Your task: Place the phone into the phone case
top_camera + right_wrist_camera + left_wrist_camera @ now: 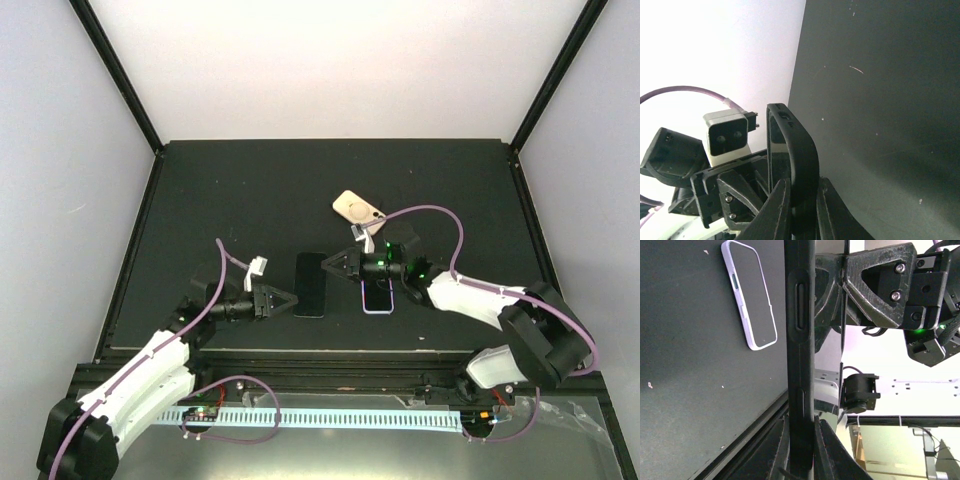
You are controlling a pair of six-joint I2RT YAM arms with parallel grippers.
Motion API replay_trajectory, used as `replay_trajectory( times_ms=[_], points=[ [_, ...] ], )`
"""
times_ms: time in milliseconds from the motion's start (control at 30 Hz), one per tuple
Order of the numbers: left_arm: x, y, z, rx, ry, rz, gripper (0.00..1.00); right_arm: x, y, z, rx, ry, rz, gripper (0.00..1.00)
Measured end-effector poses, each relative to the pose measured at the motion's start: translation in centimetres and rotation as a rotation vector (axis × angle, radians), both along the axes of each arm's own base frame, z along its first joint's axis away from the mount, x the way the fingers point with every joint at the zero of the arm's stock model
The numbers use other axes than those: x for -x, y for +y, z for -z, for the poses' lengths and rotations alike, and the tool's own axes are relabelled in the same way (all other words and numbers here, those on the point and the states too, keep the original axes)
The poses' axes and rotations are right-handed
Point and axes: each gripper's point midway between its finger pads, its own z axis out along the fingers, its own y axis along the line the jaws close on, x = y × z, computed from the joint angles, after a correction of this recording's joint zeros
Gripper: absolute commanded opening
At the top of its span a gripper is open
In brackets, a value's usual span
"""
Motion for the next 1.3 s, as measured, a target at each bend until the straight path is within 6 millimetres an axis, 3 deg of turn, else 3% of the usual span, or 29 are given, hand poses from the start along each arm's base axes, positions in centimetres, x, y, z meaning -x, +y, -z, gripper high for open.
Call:
replay_trajectory(
  times_ms=[100,333,500,567,667,800,933,1167,1300],
  points=[
    [-0.2,0.0,0.2,-0.021,0.004,0.002,0.03,-0.1,-0.1,0.1,0.006,-0.010,0.003,0.01],
    [-0.4,0.4,1.5,-0.074,0.036,-0.022,0.43,-0.2,0.1,1.2,0.027,-0.012,-0.009,0.01],
    [-0.8,0.9,1.7,-0.121,0.045,-0.054,0.68,-0.5,-0.6,4.8,0.121,0.027,0.000,0.01],
    [-1.0,1.1,1.5,-0.140,0.041,-0.068,0.84,-0.3,-0.8,6.2,0.158,0.040,-0.007,0.02],
    [-1.2,1.3,1.3,-0.164,0.029,-0.084,0.95,-0.1,-1.3,8.2,0.221,0.061,-0.014,0.03],
    [-1.4,1.8,1.2,-0.196,0.025,-0.104,0.98,0.0,-2.5,10.2,0.296,0.073,-0.014,0.06],
    [-1.5,2.1,1.5,-0.221,0.024,-0.119,0.98,-0.6,-3.4,10.8,0.331,0.076,-0.008,0.10],
    [-1.5,2.6,2.3,-0.259,0.032,-0.136,0.99,-1.7,-4.5,12.1,0.396,0.073,0.004,0.27],
    [-1.5,2.8,2.6,-0.278,0.032,-0.142,0.99,-2.2,-5.6,13.1,0.457,0.075,0.020,0.43]
  ],
)
